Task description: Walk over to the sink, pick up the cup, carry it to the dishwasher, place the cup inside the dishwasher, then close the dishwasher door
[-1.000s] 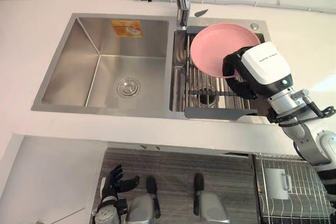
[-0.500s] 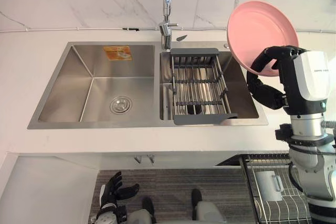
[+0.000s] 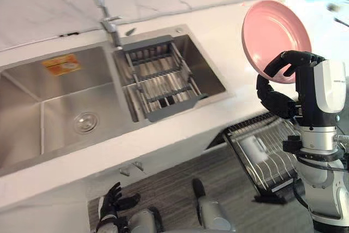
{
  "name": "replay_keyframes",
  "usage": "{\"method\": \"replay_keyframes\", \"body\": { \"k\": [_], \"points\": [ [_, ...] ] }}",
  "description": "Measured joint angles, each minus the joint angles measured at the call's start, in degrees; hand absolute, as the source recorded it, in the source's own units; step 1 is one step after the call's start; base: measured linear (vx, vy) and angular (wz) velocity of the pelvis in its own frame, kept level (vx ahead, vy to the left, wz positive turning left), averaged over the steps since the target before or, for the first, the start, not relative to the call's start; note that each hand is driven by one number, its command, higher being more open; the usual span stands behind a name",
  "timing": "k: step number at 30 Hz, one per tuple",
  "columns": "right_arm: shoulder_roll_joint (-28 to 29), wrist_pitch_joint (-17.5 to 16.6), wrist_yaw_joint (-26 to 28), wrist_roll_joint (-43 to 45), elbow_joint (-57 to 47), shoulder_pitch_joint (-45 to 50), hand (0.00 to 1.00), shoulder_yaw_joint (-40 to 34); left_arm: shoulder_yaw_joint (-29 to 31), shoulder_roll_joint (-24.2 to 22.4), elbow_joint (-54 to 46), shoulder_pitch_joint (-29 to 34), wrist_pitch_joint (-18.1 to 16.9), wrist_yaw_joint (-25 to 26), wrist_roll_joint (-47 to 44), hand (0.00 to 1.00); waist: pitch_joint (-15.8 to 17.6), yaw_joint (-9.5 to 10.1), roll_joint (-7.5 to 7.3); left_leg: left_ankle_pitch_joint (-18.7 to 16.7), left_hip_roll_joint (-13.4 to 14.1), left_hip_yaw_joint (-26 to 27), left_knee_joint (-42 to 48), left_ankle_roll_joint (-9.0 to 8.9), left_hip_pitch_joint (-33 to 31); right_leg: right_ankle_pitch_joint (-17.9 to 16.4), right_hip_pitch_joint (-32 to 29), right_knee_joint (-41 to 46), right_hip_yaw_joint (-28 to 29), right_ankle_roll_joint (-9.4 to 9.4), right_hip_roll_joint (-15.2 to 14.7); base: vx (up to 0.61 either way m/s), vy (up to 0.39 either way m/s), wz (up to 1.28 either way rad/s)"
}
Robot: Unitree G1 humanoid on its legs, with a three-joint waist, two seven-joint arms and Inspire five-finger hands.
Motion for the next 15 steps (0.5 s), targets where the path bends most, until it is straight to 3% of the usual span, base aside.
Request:
{"method": "replay_keyframes", "body": {
  "k": [1,3,4,5,6,9,15],
  "points": [
    [0.0,0.0,0.1,-0.1,0.0,0.2,0.30,0.0,0.6,0.3,-0.2,-0.1,0.0,0.0,0.0,0.90,0.0,0.15,-0.06,0.2,0.2,0.6,-0.3,-0.04,0.3,-1.9,0.2,2.9,-1.8,-0.37,-0.6,-0.06,0.030,-0.56],
    [-0.1,-0.8,0.2,-0.4,0.0,1.0,0.30,-0.1,2.3,1.1,-1.1,0.4,0.0,0.2,0.0,0.90,-0.2,0.33,-0.40,0.7,0.8,2.7,-0.6,-0.60,1.2,-9.2,3.9,8.4,-7.0,0.20,-3.0,-0.07,-0.054,-0.52],
    [-0.1,-1.2,0.2,-0.5,0.0,1.4,0.30,-0.3,2.7,1.2,-1.6,0.5,0.0,0.2,0.0,0.90,-0.4,0.50,-0.69,0.7,0.7,3.3,-0.5,-0.90,1.3,-10.6,5.1,8.0,-7.4,0.76,-3.4,-0.08,-0.143,-0.54],
    [-0.1,-1.7,0.4,-0.5,0.0,2.2,0.30,-0.6,3.8,1.1,-2.1,0.5,0.0,0.2,0.0,0.90,-0.6,1.08,-1.02,0.5,0.8,4.3,-0.1,-1.87,1.1,-11.8,7.3,3.3,-7.5,3.66,-3.3,-0.06,-0.162,-0.47],
    [0.1,-1.7,0.6,-0.5,0.7,3.3,0.30,-1.3,4.5,0.3,-2.1,0.6,0.2,0.3,0.0,0.90,-0.6,0.68,0.32,0.8,2.4,4.3,0.3,-2.65,0.6,-10.3,7.8,1.2,-7.3,3.15,-1.7,-0.03,-0.177,-0.46],
    [1.0,-0.2,1.6,-0.5,3.1,7.6,0.30,-3.8,4.9,-0.7,-2.9,1.4,0.0,0.3,0.0,0.90,-0.8,0.13,0.71,1.6,4.6,4.0,0.1,-3.98,1.2,-8.7,8.7,-1.0,-6.4,1.77,1.3,0.02,-0.123,-0.32],
    [4.5,1.0,1.6,2.0,3.2,12.7,0.30,-11.2,6.0,-1.7,-2.7,3.7,0.1,0.9,-0.2,0.90,-1.3,-1.41,1.22,2.5,4.5,3.9,-3.0,-5.21,4.2,-7.4,10.7,-3.6,-4.7,1.57,2.6,0.04,-0.039,-0.21]
  ]
}}
